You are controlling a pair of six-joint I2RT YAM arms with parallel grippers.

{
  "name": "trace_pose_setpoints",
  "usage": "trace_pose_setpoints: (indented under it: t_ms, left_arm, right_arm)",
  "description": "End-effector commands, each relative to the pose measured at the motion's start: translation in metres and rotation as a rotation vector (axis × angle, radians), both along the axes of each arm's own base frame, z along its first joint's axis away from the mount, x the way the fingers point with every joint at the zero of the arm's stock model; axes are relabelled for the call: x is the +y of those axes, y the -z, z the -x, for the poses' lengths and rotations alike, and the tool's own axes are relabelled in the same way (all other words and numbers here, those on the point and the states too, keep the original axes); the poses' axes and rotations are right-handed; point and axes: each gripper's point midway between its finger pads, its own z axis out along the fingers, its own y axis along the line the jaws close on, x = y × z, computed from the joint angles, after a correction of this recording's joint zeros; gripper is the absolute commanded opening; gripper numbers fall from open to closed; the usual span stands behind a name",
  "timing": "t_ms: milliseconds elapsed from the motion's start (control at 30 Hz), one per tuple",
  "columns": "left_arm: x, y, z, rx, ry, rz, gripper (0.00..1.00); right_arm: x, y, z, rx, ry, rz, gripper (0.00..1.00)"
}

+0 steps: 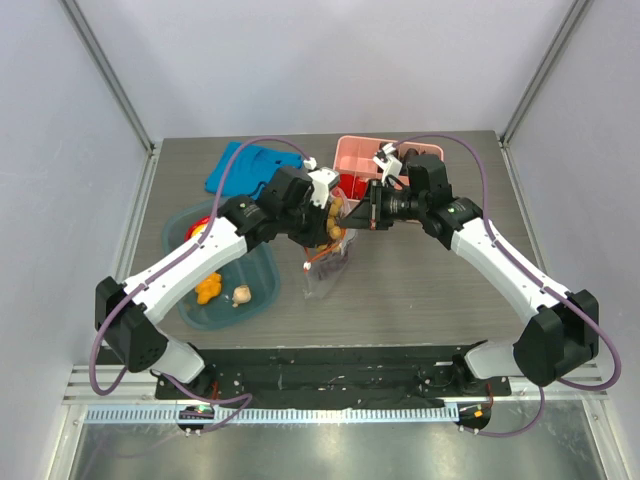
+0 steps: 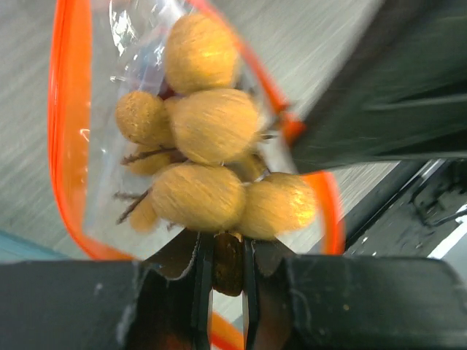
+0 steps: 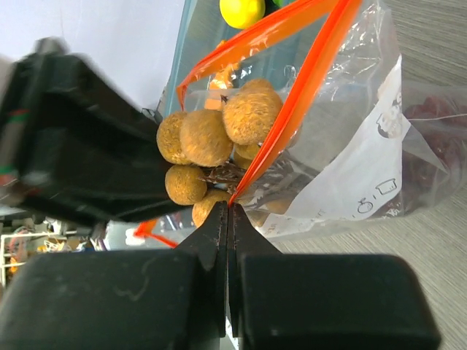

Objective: Place the food in the zip-top bag and seal the zipper
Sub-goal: Place the fake fruit in the zipper food storage bag.

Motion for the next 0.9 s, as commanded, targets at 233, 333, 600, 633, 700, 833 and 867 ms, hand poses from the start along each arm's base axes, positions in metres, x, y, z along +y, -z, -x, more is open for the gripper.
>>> trace_pose_setpoints:
  t_ms: [233, 333, 600, 633, 700, 833, 867]
  left_arm:
    - [0.022, -0.008, 0.032, 0.096, 0.146, -0.104, 0.0]
    - [0.027, -0.015, 0.031, 0.059, 0.164, -0.12, 0.0]
    - [0.031, -0.015, 0.045, 0.075, 0.214, -0.154, 0.0]
    - [0.031, -0.013, 0.045, 0.092, 0.211, -0.163, 0.0]
    - [0.029, -0.001, 0.043, 0.138, 0.199, -0.189, 0.0]
    - [0.02, 0.006, 0.028, 0.161, 0.133, -0.195, 0.0]
    - [0.02, 0.007, 0.023, 0.166, 0.116, -0.194, 0.0]
  right_arm:
    - [-0.003, -0.026, 0.005, -0.132, -0.021, -0.005, 0.01]
    - [-0.004, -0.023, 0.005, -0.135, -0.018, 0.009, 0.01]
    - [-0.004, -0.016, 0.0, -0.131, -0.015, 0.027, 0.01]
    - [-0.004, -0.017, 0.0, -0.134, -0.014, 0.026, 0.01]
    - [-0.004, -0.02, 0.0, -0.14, -0.016, 0.022, 0.01]
    - [-0.004, -0.023, 0.001, -0.149, -0.024, 0.017, 0.01]
    - [-0.004, -0.025, 0.002, -0.154, -0.024, 0.016, 0.01]
